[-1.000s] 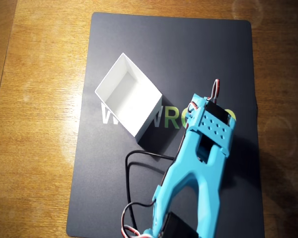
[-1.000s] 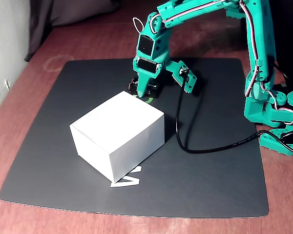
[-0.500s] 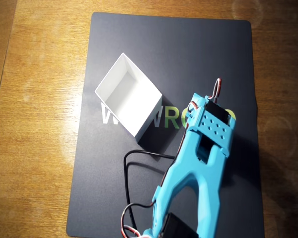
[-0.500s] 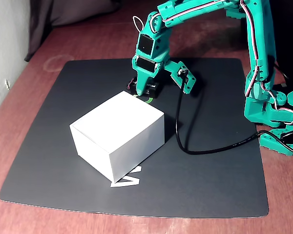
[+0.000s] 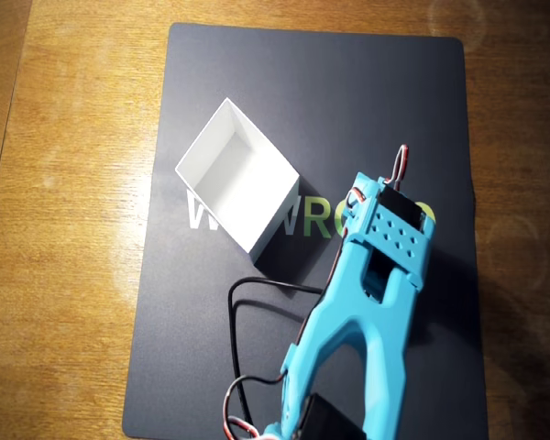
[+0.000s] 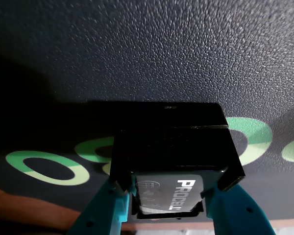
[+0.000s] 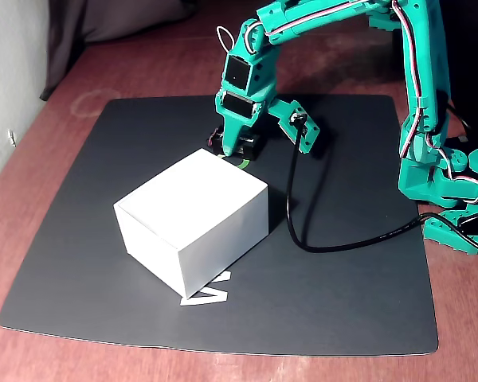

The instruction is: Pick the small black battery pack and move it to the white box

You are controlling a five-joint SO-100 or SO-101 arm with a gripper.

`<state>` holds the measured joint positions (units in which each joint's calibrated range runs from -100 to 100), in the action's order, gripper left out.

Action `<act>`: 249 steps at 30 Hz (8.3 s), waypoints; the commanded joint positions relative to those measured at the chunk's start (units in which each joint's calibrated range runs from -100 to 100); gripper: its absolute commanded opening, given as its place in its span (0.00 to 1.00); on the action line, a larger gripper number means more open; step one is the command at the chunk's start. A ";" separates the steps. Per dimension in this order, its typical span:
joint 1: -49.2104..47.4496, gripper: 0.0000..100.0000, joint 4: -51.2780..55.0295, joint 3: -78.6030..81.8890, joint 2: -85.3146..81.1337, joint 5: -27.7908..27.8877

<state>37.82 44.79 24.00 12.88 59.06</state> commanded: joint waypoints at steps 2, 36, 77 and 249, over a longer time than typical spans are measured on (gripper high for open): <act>0.36 0.04 -0.18 0.08 -0.12 -0.25; -10.90 0.04 0.61 -1.10 -25.73 -7.37; -45.51 0.04 22.08 0.17 -55.01 -36.43; -50.67 0.22 13.84 39.90 -81.49 -53.93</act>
<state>-13.35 58.40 62.45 -66.53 4.73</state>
